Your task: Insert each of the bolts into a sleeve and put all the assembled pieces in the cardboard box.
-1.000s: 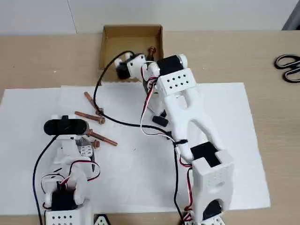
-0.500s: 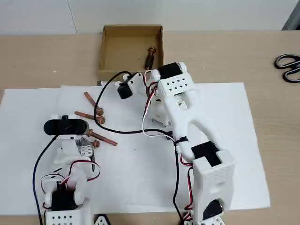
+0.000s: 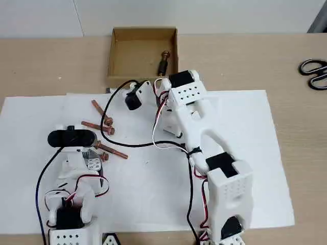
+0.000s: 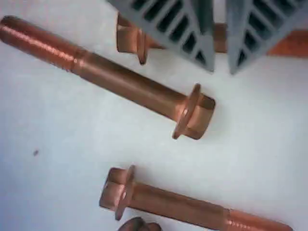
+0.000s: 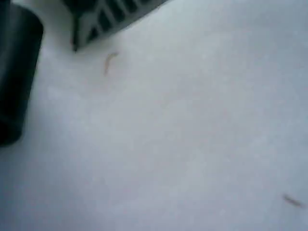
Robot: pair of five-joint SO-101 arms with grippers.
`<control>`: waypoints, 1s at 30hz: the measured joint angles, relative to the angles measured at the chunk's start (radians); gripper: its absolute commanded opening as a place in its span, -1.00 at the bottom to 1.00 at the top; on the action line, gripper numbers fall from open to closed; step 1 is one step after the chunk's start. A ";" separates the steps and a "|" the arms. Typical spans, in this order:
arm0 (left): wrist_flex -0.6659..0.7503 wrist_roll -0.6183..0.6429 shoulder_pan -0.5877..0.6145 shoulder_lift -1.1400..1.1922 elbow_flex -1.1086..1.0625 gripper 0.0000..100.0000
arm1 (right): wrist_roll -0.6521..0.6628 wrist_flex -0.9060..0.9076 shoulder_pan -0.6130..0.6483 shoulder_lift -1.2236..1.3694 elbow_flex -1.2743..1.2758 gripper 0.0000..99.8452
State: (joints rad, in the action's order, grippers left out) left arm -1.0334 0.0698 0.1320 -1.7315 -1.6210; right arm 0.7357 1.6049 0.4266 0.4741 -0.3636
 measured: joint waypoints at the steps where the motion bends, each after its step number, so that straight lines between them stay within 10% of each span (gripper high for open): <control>1: 0.000 0.000 0.000 0.000 0.000 -0.99 | 0.000 -0.006 0.000 0.005 0.000 -0.71; 30: 0.000 0.000 0.000 0.000 0.000 -0.99 | 0.000 -0.091 -0.026 0.153 -0.018 -0.98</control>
State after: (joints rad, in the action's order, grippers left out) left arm -1.0334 0.0698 0.1320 -1.7315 -1.6210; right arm 0.7357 1.5144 0.4005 0.6276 -0.3821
